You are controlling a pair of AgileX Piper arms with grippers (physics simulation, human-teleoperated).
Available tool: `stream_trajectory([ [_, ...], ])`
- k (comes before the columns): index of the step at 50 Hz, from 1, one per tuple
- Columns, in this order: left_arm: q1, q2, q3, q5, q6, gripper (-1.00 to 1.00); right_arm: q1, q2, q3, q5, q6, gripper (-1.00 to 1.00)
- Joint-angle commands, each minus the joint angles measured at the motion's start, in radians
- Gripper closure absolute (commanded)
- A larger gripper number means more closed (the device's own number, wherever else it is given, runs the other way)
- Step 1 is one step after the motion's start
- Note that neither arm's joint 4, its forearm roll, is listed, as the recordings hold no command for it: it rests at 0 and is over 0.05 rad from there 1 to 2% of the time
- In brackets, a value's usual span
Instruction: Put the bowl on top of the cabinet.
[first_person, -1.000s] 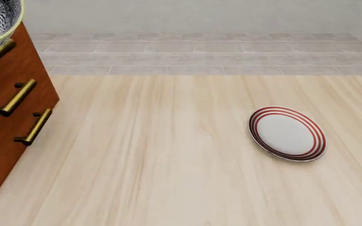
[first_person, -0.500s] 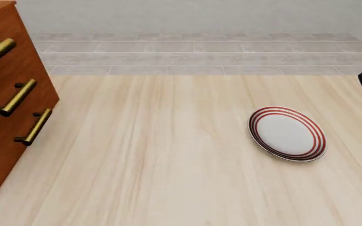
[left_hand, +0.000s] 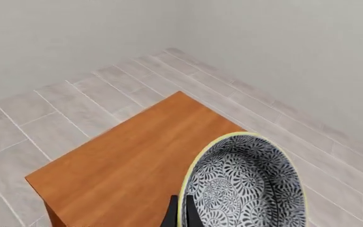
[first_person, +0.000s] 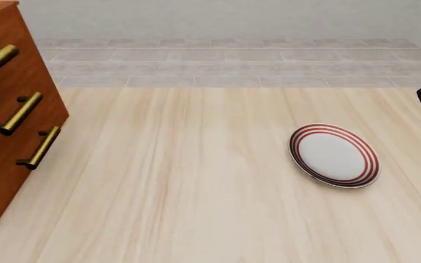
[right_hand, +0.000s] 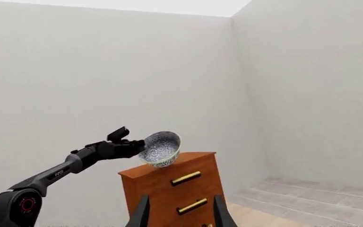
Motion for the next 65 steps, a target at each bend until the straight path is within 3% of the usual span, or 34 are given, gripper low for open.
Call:
stream_trajectory([
  [1, 0.054, 0.007, 0.007, -0.017, 0.003, 1.00, 0.001, -0.003, -0.001, 0.005, -0.001, -1.00],
  [33, 0.130, 0.027, 0.064, -0.072, 0.015, 1.00, 0.003, 0.024, -0.003, -0.018, -0.003, -1.00],
  [63, 0.201, 0.021, 0.044, -0.071, 0.012, 1.00, 0.005, 0.032, -0.004, -0.026, -0.004, -1.00],
  [64, 0.199, 0.018, 0.040, -0.070, 0.021, -1.00, 0.005, 0.033, -0.004, -0.027, -0.003, -1.00],
  [65, 0.199, 0.018, 0.038, -0.068, 0.015, -1.00, 0.005, 0.034, -0.004, -0.027, -0.004, -1.00],
])
